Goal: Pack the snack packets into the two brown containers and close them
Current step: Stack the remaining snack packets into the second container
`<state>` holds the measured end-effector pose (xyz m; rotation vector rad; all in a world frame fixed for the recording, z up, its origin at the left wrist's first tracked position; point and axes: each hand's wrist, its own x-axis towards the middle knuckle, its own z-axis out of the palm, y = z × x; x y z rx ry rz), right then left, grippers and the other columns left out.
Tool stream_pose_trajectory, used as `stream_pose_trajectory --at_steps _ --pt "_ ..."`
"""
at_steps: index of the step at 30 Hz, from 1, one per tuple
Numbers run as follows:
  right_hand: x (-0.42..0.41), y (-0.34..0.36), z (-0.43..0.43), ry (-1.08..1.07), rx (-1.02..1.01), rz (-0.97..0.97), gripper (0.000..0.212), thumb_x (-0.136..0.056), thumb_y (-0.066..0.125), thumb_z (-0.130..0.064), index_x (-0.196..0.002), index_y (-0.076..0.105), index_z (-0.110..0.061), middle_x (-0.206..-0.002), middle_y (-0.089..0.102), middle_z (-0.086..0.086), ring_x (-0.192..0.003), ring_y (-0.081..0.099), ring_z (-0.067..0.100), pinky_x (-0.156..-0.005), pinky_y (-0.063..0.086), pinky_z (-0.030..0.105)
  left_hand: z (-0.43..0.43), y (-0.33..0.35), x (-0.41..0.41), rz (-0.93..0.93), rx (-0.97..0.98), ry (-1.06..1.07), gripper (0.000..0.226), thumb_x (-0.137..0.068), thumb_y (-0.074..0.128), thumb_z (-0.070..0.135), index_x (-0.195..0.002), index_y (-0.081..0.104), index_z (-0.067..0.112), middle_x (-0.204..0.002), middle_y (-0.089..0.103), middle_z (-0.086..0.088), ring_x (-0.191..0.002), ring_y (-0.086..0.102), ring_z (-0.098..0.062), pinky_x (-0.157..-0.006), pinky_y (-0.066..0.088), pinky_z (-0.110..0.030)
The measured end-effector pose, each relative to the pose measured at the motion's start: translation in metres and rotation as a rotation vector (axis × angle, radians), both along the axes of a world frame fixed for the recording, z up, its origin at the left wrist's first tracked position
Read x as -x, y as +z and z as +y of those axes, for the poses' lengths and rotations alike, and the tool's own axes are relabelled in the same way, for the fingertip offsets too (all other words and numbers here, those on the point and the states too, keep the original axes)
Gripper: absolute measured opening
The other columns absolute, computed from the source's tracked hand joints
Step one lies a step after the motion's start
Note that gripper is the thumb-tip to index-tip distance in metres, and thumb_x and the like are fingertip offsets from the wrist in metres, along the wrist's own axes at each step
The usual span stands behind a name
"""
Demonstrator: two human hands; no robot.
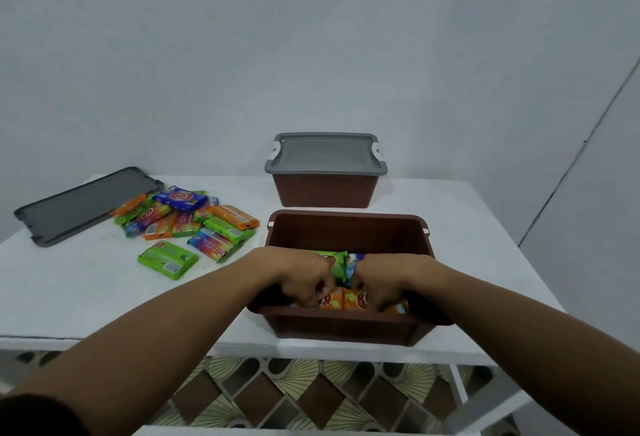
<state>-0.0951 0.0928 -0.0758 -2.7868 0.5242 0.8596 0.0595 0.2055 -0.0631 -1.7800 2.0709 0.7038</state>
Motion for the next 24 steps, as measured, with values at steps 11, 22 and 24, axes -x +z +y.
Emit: stream_pose_trajectory --at_steps 11,22,24 --pt "0.004 0.021 -0.009 -0.072 -0.212 0.103 0.035 -0.093 0.067 -0.035 -0.127 0.069 -0.031 -0.119 0.067 -0.012 -0.106 0.06 0.009 -0.091 0.049 0.025 -0.003 -0.001 -0.001 0.068 -0.063 0.145 0.038 -0.093 0.069 0.027 -0.129 0.06 0.023 -0.124 0.061 -0.002 -0.108 0.058 -0.022 -0.092 0.052 -0.037" --pt "0.001 0.019 -0.007 -0.022 -0.151 0.166 0.041 -0.097 0.063 -0.024 -0.138 0.062 -0.026 -0.132 0.063 -0.005 -0.116 0.054 0.015 -0.093 0.041 0.025 -0.008 0.003 -0.009 0.096 -0.187 0.135 0.048 -0.093 0.068 0.011 -0.139 0.061 0.023 -0.132 0.067 0.002 -0.119 0.06 -0.018 -0.105 0.048 -0.037" --pt "0.001 0.019 -0.006 -0.018 -0.154 0.169 0.04 -0.098 0.062 -0.024 -0.139 0.061 -0.026 -0.133 0.062 -0.004 -0.115 0.053 0.014 -0.093 0.04 0.024 -0.008 0.003 -0.009 0.102 -0.185 0.138 0.046 -0.095 0.067 0.015 -0.14 0.061 0.023 -0.134 0.065 0.001 -0.122 0.058 -0.019 -0.107 0.046 -0.038"
